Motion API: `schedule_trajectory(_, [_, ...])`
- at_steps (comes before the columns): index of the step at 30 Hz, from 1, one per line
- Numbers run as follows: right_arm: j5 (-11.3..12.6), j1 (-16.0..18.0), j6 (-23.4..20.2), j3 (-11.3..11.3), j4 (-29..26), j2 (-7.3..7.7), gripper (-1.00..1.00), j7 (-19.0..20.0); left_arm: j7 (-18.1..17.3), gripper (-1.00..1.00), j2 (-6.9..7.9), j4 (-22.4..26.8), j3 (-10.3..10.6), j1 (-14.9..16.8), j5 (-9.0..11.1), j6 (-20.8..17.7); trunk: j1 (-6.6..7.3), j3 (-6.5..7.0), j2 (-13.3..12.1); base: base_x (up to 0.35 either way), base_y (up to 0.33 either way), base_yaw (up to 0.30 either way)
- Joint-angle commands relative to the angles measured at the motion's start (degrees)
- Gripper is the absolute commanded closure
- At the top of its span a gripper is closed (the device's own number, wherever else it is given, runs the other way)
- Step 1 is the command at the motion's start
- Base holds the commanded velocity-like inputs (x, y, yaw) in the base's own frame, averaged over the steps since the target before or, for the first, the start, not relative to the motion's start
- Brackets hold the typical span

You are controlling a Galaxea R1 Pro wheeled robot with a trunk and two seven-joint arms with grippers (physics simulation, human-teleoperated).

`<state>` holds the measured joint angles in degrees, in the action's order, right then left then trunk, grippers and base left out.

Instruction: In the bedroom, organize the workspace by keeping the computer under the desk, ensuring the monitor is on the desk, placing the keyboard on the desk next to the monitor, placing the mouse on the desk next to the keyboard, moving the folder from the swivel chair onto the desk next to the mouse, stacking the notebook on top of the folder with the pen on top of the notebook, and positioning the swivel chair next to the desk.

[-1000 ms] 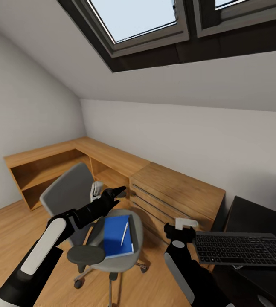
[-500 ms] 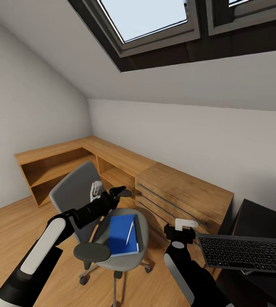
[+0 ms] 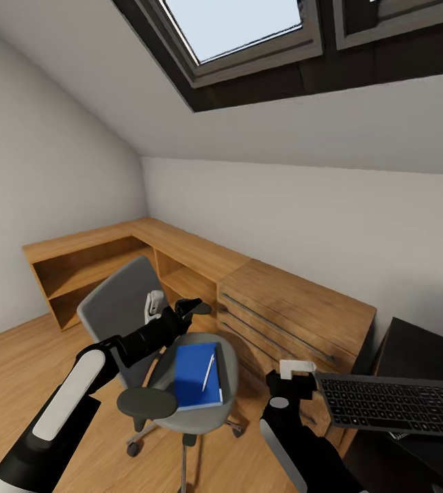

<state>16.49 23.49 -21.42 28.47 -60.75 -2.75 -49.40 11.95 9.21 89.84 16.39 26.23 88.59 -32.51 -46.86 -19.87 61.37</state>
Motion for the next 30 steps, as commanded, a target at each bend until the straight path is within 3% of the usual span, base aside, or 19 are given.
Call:
schedule_trajectory(1, [-0.7, 0.1, -0.8, 0.8, 0.7, -0.05, -1.0, -1.6, 0.5, -1.0, 0.03, 0.1, 0.1, 0.1, 0.6, 0.0, -0.23, -0.26, 0.5, 0.0, 0.0, 0.0])
schedule_trajectory(12, [-2.8, 0.1, -1.9, 2.4, 3.6, -1.26, -1.0, -9.0, 0.5, -1.0, 0.02, 0.2, 0.1, 0.1, 0.7, 0.0, -2.65, -2.23, 4.9, 0.0, 0.0, 0.0])
schedule_trajectory(13, [-3.7, 0.1, -2.8, 3.2, 5.5, -1.96, -1.0, -12.4, 0.5, -1.0, 0.02, 0.2, 0.1, 0.1, 0.7, 0.0, -2.87, -2.41, 5.3, 0.0, 0.0, 0.0])
schedule_trajectory(14, [-4.1, 0.1, -3.0, 3.3, 5.8, -2.08, -1.0, -12.9, 0.5, -1.0, 0.02, 0.2, 0.1, 0.1, 0.7, 0.0, -3.09, -2.59, 5.7, 0.0, 0.0, 0.0])
schedule_trajectory(17, [-4.5, 0.1, -3.1, 3.4, 6.1, -2.18, -1.0, -13.4, 0.5, -1.0, 0.02, 0.2, 0.1, 0.1, 0.7, 0.0, -3.75, -3.13, 6.9, 0.0, 0.0, 0.0])
schedule_trajectory(18, [-6.0, 0.1, -3.3, 3.6, 7.0, -2.49, -1.0, -14.1, 0.5, -1.0, 0.02, 0.2, 0.1, 0.1, 0.8, 0.0, -3.97, -3.31, 7.3, 0.0, 0.0, 0.0])
schedule_trajectory(23, [-8.5, 0.1, -3.6, 3.8, 9.5, -3.43, -1.0, -15.1, 0.6, -1.0, 0.02, 0.2, 0.1, 0.1, 1.0, -0.1, -5.06, -4.21, 9.3, 0.0, 0.0, 0.0])
schedule_trajectory(30, [-9.4, 0.1, -3.8, 3.9, 11.5, -3.9, -1.0, -15.8, 0.6, -1.0, -0.07, 0.1, 0.3, 0.1, 2.4, -0.1, -6.6, -5.46, 12.1, 0.0, 0.0, 0.0])
